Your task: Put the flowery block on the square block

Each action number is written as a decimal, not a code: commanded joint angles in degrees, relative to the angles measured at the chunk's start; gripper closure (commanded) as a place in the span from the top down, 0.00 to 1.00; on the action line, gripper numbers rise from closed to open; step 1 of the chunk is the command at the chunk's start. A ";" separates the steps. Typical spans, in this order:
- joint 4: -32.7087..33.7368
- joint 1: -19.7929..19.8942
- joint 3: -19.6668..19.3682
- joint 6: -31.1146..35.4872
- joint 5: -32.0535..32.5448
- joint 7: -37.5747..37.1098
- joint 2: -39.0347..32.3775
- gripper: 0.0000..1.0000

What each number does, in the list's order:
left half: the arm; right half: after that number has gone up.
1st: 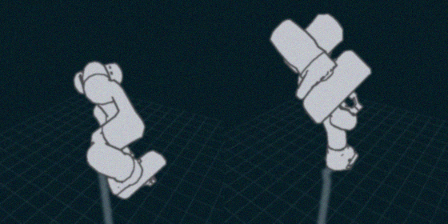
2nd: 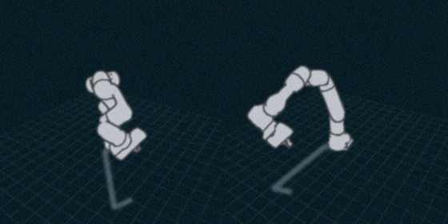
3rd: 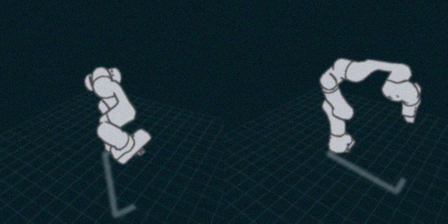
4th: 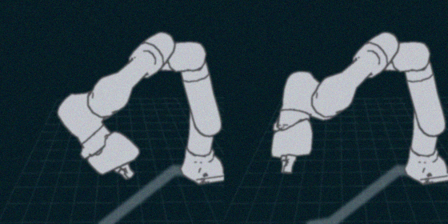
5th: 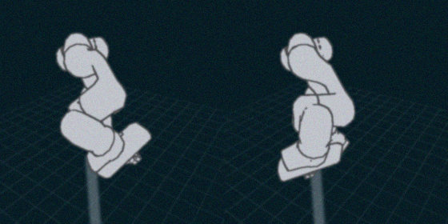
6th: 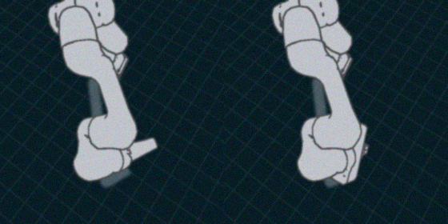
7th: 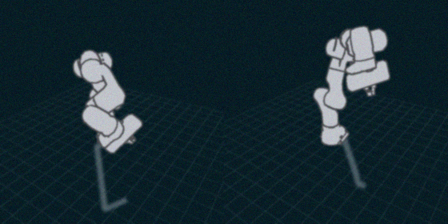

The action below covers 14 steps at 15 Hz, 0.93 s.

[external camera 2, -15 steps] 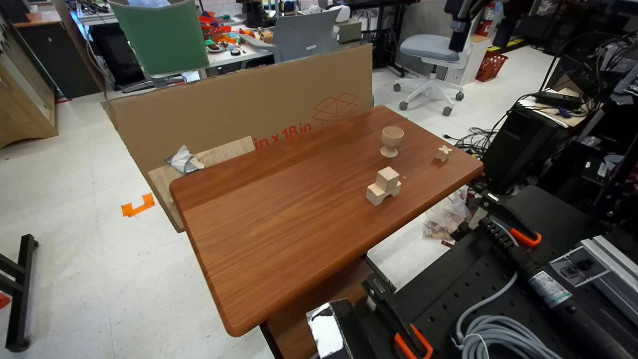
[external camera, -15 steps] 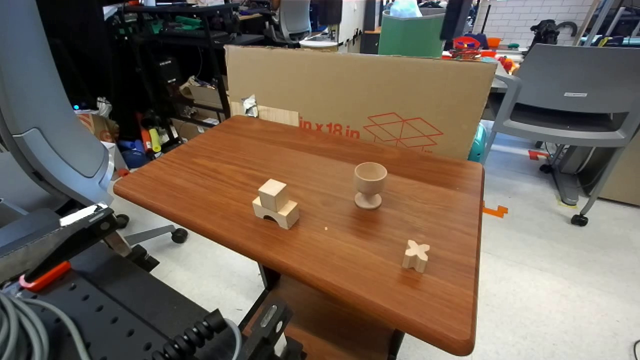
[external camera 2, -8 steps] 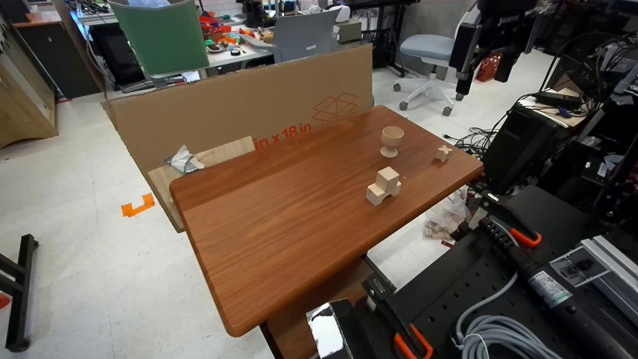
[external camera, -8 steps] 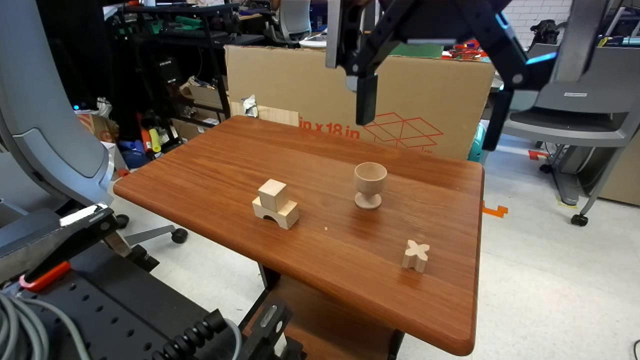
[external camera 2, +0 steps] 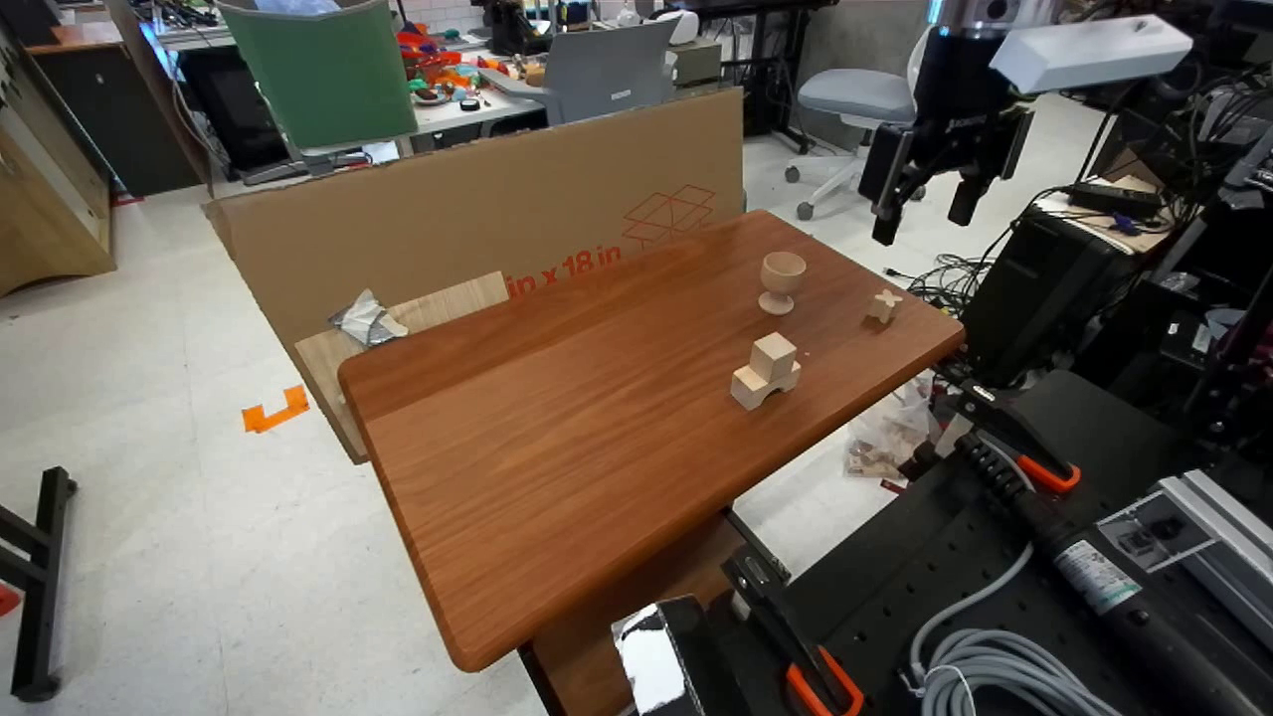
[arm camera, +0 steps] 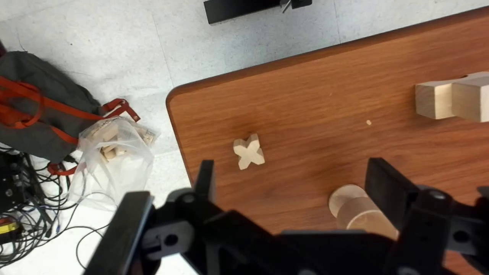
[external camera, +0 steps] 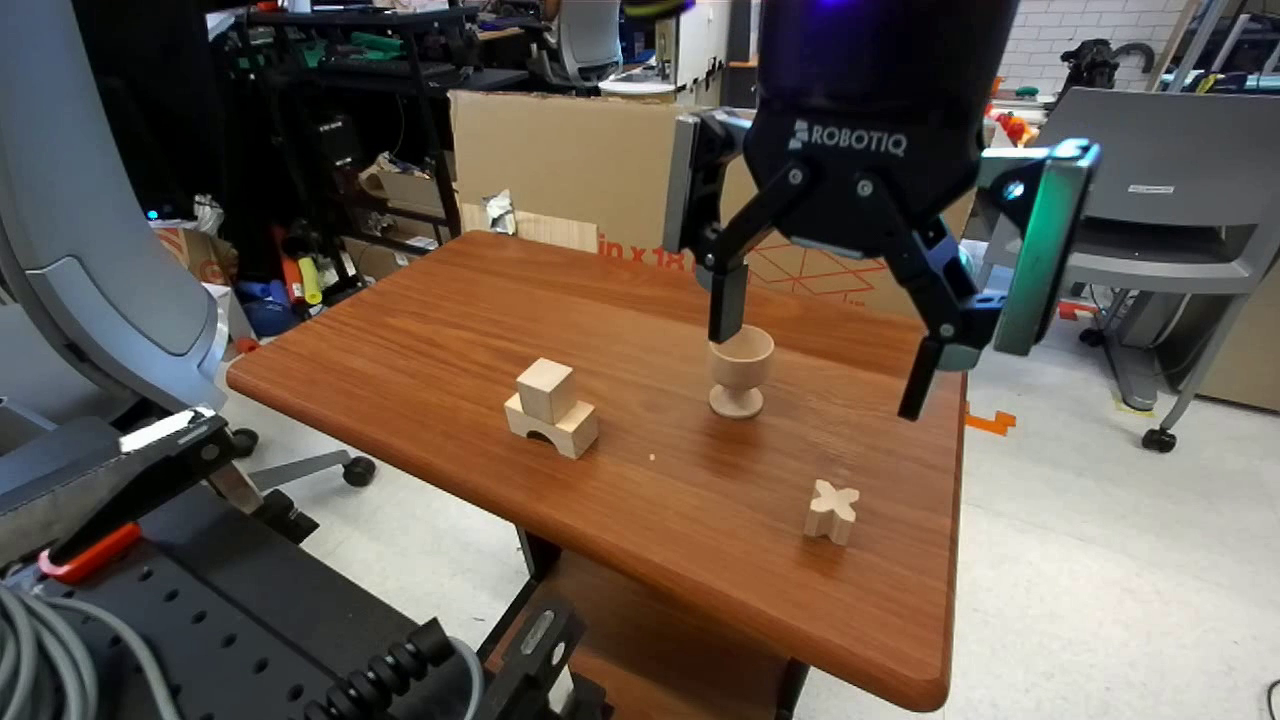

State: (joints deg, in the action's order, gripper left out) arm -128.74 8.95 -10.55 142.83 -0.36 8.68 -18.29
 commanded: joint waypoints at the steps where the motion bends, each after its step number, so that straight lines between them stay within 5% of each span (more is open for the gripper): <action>1: 1.96 2.18 1.18 3.39 -1.25 0.51 -3.37 1.00; 14: 7.86 3.10 2.05 2.92 0.40 1.14 -12.73 1.00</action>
State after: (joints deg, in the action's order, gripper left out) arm -123.92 10.64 -9.73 145.60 -0.43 9.24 -27.91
